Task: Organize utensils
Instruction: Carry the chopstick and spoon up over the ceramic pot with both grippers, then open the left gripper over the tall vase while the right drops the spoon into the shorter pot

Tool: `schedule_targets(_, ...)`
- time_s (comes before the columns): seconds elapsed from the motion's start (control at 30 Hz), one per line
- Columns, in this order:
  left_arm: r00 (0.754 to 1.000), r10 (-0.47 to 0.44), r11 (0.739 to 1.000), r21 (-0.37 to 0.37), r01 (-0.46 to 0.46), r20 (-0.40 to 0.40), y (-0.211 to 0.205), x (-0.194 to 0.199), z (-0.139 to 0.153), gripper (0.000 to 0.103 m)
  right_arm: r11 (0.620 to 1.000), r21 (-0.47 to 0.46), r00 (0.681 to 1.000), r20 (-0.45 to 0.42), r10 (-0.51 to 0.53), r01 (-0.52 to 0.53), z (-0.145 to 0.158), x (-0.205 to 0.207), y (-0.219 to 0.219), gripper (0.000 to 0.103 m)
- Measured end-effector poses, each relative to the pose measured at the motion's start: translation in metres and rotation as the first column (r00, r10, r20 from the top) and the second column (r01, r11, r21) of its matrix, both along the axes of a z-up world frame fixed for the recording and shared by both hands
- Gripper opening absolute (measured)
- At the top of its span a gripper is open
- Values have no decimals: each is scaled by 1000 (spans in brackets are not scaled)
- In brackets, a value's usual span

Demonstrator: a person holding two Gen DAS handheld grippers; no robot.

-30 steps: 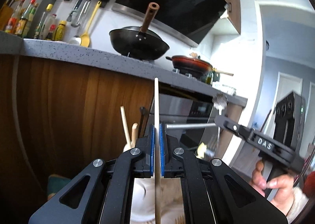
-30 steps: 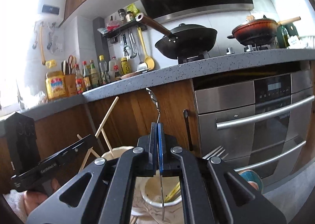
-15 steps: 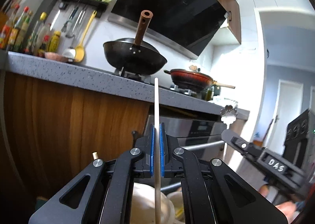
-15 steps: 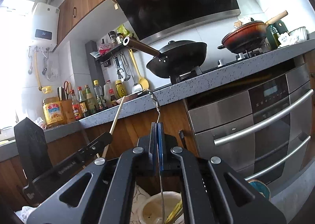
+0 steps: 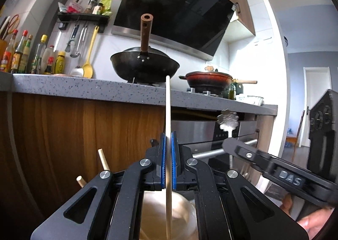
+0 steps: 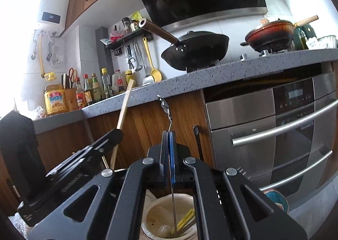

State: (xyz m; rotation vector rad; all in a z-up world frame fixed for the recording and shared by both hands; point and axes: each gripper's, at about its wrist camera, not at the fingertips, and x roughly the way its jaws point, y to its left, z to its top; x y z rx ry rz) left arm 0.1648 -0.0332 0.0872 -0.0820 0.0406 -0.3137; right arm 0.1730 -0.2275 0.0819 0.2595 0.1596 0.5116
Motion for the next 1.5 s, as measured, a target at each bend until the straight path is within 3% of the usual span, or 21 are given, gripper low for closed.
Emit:
schedule_targets(0.47, 997, -27, 999, 16, 28, -73, 16, -44, -24, 5, 998, -58, 996, -80, 26, -30, -24, -21, -8, 2)
schedule_targets(0.9, 990, -28, 999, 15, 30, -135, 22, -38, -32, 6, 993, -120, 992, -128, 4, -20, -39, -25, 2, 2)
schedule_targets(1.03, 992, -30, 999, 28, 33, -121, 20, -41, -33, 22, 994, -112, 989, -149, -10, -7, -42, -22, -1, 2)
schedule_targets(1.1, 994, -27, 999, 37, 31, -106, 18, -44, -33, 23, 994, -113, 990, -142, -17, 1, -41, -23, -3, 2)
schedule_targets(1.17, 995, -26, 998, 47, 30, -100, 16, -45, -33, 26, 993, -115, 991, -131, -24, 8, -40, -24, -4, 5)
schedule_targets(1.33, 996, -15, 998, 65, 21, -91, 13, -48, -33, 34, 994, -104, 993, -111, -50, 39, -36, -30, -7, 38)
schedule_targets(1.4, 996, -4, 998, 61, 10, -88, 14, -51, -33, 40, 993, -102, 993, -100, -64, 54, -34, -34, -9, 41)
schedule_targets(1.5, 996, 19, 998, 58, -14, -88, 16, -57, -33, 42, 991, -105, 992, -83, -91, 82, -31, -44, -11, 50)
